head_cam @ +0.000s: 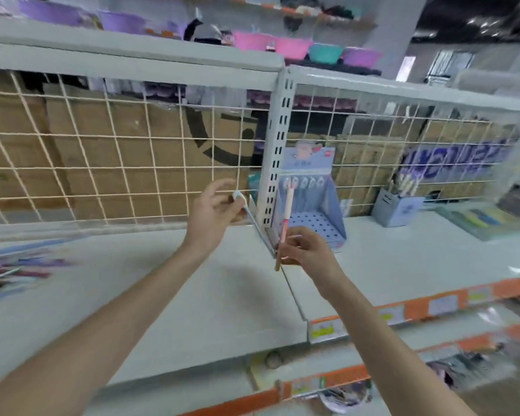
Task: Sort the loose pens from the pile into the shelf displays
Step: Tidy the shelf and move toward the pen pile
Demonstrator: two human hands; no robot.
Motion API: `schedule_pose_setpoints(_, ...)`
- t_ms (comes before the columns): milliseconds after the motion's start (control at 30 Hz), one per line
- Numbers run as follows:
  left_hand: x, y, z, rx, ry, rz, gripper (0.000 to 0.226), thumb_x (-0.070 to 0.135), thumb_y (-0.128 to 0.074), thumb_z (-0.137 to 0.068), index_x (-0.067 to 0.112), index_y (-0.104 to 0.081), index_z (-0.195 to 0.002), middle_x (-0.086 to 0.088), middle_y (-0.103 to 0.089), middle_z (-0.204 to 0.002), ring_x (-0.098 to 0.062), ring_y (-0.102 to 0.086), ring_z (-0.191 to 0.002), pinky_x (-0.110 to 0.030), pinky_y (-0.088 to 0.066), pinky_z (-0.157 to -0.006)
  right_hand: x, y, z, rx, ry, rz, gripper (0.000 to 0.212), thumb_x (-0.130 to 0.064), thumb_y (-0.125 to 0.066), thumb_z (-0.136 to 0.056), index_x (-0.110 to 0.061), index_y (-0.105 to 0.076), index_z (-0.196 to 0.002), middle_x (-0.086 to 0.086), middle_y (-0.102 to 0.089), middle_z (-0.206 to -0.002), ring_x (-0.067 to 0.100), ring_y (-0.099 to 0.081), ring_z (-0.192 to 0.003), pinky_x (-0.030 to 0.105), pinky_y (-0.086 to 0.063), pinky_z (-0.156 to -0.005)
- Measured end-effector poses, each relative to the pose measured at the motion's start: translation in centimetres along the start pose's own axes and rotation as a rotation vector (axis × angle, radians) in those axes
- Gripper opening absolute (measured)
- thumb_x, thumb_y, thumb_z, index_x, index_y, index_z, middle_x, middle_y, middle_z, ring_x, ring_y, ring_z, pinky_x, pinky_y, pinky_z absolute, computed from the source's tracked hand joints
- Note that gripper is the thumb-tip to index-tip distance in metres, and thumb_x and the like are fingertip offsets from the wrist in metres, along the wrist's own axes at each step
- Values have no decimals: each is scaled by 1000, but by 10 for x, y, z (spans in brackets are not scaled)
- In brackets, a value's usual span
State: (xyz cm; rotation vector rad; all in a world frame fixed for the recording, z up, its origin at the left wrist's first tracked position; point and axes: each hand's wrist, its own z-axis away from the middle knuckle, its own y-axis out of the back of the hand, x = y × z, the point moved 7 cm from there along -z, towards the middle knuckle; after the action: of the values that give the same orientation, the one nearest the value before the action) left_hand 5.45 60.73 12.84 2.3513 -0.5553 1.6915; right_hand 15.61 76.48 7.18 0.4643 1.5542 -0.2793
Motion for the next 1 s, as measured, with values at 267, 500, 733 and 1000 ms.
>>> schedule_pose_setpoints(267,-4,-101,-29,-88,-41,-93,21,4,-64,-86,21,-58,-98,-8,-65,-93,-12,-68,-72,-17,-53,-63,5,108,0,96,5,78,13,0,-61,-87,-9,-58,-95,14,-65,-82,23,-65,-73,26,-56,-65)
schedule_pose_setpoints(500,-16,-129,-66,-71,-21,-176,24,10,-67,-84,28,-58,-98,-2,-66,-97,-13,-69,-77,-24,-56,-72,26,136,-30,132,-24,14,19,-2,-61,-87,-10,-58,-104,15,-68,-83,19,-68,-72,28,-57,-65)
schedule_pose_setpoints(733,-41,-166,-109,-179,-76,-265,29,7,-68,-83,25,-57,-104,8,-62,-97,1,-65,-75,-15,-52,-75,27,161,-76,123,-13,21,21,1,-59,-86,-16,-60,-98,17,-68,-81,21,-67,-74,32,-58,-69)
schedule_pose_setpoints(1000,-50,-200,-163,-167,-131,-334,28,9,-68,-83,21,-60,-107,7,-63,-97,3,-64,-79,-8,-49,-74,17,202,-128,145,4,43,21,1,-60,-87,-17,-60,-97,17,-66,-87,26,-66,-77,38,-57,-73)
